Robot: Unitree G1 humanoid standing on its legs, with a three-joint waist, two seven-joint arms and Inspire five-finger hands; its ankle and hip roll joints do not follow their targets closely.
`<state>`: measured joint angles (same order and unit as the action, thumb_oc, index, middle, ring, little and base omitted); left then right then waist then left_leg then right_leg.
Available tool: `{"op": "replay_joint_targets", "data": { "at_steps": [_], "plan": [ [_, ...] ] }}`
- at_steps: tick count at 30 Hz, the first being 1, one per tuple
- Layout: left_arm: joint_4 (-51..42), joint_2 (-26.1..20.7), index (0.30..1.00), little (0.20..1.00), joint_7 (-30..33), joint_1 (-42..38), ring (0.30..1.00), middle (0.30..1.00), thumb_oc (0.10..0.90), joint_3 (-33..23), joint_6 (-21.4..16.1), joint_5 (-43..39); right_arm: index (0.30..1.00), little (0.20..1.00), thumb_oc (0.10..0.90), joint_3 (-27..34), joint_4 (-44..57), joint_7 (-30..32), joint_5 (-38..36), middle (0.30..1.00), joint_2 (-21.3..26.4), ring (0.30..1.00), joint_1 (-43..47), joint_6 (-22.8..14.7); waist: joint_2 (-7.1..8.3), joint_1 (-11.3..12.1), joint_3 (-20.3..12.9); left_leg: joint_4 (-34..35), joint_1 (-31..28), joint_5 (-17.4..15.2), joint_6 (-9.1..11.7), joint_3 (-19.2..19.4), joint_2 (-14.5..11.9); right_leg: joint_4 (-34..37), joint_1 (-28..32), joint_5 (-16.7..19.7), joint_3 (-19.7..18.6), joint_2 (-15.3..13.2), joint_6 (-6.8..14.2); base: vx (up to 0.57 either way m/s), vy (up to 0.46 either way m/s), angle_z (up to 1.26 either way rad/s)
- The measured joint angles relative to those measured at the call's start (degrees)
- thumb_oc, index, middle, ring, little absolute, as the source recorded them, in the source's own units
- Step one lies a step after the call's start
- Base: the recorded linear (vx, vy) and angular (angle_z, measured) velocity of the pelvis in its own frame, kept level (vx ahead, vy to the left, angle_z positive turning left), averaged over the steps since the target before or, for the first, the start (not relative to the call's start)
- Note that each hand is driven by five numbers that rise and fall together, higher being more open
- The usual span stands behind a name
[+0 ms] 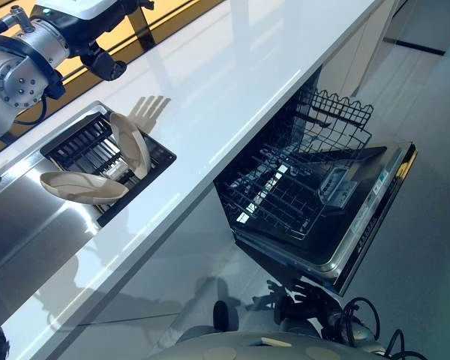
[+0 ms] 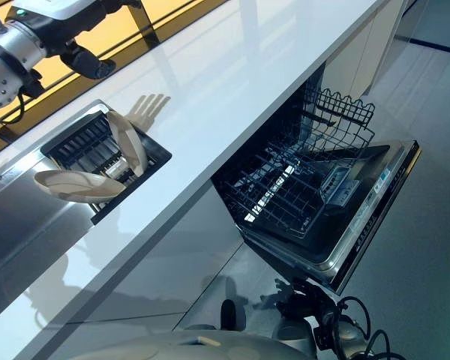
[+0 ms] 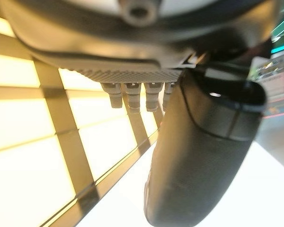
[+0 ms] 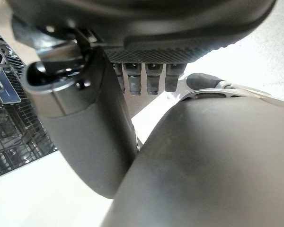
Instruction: Pick up plates and place into dishwasher.
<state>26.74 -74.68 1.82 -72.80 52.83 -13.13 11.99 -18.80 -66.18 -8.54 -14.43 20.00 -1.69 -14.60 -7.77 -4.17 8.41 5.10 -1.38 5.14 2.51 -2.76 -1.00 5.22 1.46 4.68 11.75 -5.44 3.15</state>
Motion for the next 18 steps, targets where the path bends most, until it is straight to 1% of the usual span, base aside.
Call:
{"op": "replay_joint_targets", "data": {
  "at_steps": [2, 4, 7, 11, 14, 18],
  "plan": [
    [1.8, 0.0, 0.9, 0.9, -0.6, -0.4, 0.9, 0.9, 0.8, 1.7, -0.9, 1.7, 0.9, 0.9, 0.8, 0.1, 0.0, -0.3, 0.0, 0.9, 0.0, 0.9, 0.0, 0.0, 0.09, 0.0, 0.2, 0.0, 0.0, 0.0, 0.0, 0.2, 0.0, 0.0, 0.0, -0.1, 0.0, 0.0, 0.0, 0.0, 0.0, 0.0],
    [2.6, -0.2, 0.9, 0.9, -1.3, -0.4, 0.9, 0.9, 0.8, 3.0, -0.9, 2.3, 0.9, 0.9, 0.8, 0.1, 0.0, -0.3, 0.0, 0.9, 0.0, 0.9, 0.1, 0.0, 0.33, 0.1, 0.5, 0.0, 0.0, 0.0, 0.0, 1.0, 0.0, 0.0, 0.1, -0.1, 0.0, 0.0, 0.1, 0.0, 0.0, 0.0],
    [3.6, -0.2, 0.9, 0.9, -2.5, -0.4, 0.9, 0.9, 0.8, 3.7, -1.0, 3.9, 0.9, 0.9, 0.8, 0.0, 0.1, -0.3, 0.2, 0.9, -0.1, 0.9, 0.5, -0.1, 0.79, 0.2, 1.5, 0.0, -0.1, 0.1, -0.2, 0.9, 0.0, 0.0, 0.3, -0.1, 0.2, 0.0, 0.1, -0.01, 0.016, 0.05],
    [4.1, -0.4, 0.9, 0.9, -3.0, -0.3, 0.9, 0.9, 0.8, 3.7, -1.5, 4.5, 0.9, 0.9, 0.8, 0.1, 0.1, -0.3, 0.2, 0.9, -0.2, 0.9, 0.5, 0.0, 1.16, 1.0, 2.1, 0.2, -0.4, 0.1, -0.2, 0.8, 0.0, 0.0, 0.8, -0.1, 0.4, -0.1, 0.1, 0.0, 0.002, 0.01],
    [4.5, -0.5, 0.9, 0.9, -3.9, -0.3, 0.9, 0.9, 0.8, 3.7, -2.1, 6.1, 0.9, 0.9, 0.8, 0.1, 0.1, -0.3, 0.2, 0.9, -0.2, 0.9, 0.5, 0.2, 1.17, 1.3, 2.1, 0.1, -0.3, 0.2, -0.2, 0.7, 0.1, 0.0, 0.8, -0.1, 0.6, -0.1, 0.2, -0.02, 0.004, 0.04],
    [4.6, -0.6, 0.9, 0.9, -4.3, -0.2, 0.9, 0.9, 0.8, 3.7, -2.3, 6.1, 0.9, 0.9, 0.8, 0.4, 0.0, -0.5, 0.2, 0.9, -0.2, 0.9, 0.5, 0.3, 1.18, 1.4, 2.1, 0.0, -0.2, 0.2, -0.2, 0.5, 0.1, 0.0, 0.9, -0.2, 0.9, -0.1, 0.2, -0.01, 0.0, 0.01]
  ]
}}
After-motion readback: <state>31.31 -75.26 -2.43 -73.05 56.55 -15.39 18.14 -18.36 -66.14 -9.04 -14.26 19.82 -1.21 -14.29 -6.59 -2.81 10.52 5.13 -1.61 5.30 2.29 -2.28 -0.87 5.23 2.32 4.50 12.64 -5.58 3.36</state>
